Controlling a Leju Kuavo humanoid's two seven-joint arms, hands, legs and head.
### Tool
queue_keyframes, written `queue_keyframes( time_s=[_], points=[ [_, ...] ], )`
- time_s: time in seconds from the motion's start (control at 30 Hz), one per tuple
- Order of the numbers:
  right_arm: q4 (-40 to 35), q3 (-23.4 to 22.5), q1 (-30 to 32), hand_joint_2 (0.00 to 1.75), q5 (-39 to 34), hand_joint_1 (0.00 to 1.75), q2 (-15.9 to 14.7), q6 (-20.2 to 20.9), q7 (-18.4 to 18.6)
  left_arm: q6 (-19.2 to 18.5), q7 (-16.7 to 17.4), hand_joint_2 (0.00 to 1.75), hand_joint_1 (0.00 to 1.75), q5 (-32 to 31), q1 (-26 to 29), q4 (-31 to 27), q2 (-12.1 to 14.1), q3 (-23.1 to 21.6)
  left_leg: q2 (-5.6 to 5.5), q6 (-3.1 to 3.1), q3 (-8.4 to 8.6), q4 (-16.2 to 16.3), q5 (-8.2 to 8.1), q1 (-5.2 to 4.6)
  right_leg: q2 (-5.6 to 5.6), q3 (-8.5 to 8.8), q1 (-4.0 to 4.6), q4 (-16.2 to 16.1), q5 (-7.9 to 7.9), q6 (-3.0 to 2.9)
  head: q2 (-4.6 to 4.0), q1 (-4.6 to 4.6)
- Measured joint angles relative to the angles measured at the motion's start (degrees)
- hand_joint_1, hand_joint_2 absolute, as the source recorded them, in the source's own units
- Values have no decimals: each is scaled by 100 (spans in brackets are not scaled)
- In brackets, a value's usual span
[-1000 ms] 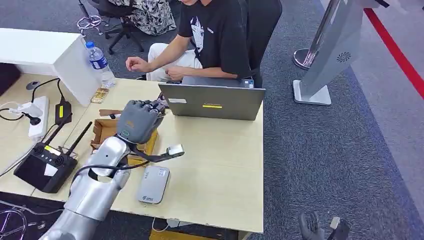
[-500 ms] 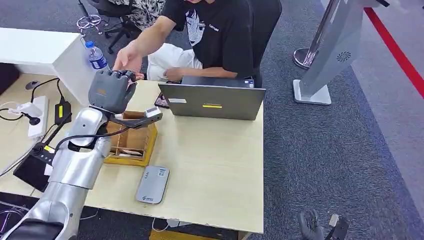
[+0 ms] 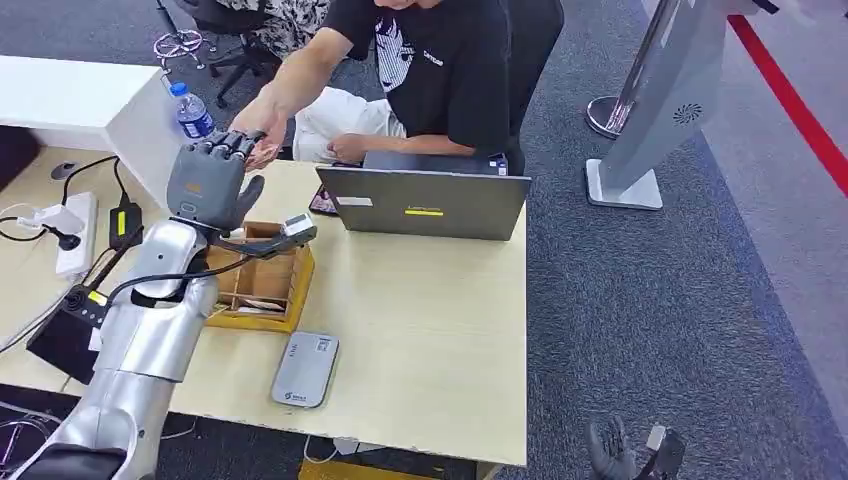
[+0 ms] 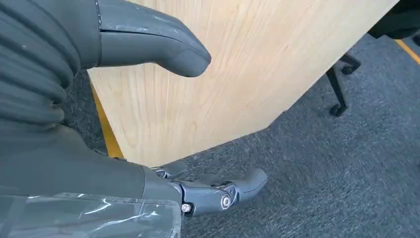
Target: Pass the card to the sensor for recognition and then transmit it.
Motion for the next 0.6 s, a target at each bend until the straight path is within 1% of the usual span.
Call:
queue_keyframes(
  time_s=[0.2,0.4,0.53,0.6],
  points=[
    [-15,-57,12,175,-7,0,2,6,-15,0,-144,175,0,5,347,-486,-79,29,-1,0,-8,0,-1,-2,-1,-7,-1,-2,0,1,0,0],
    [-22,-107,19,175,-7,0,2,6,-15,0,-162,175,0,7,451,-705,-114,29,-1,0,-8,0,0,-1,-1,-7,-1,-1,0,0,0,0],
    [-37,-155,33,175,-39,0,2,9,-48,-9,-376,175,0,-13,662,-941,-122,22,3,0,-7,0,-1,-1,3,-9,0,-1,0,0,0,0],
    [-52,-212,54,175,-63,0,2,28,-70,-89,-487,175,0,-52,866,-1082,-107,-87,2,0,-9,0,-1,-1,3,-11,0,-2,-1,0,0,0]
  ],
)
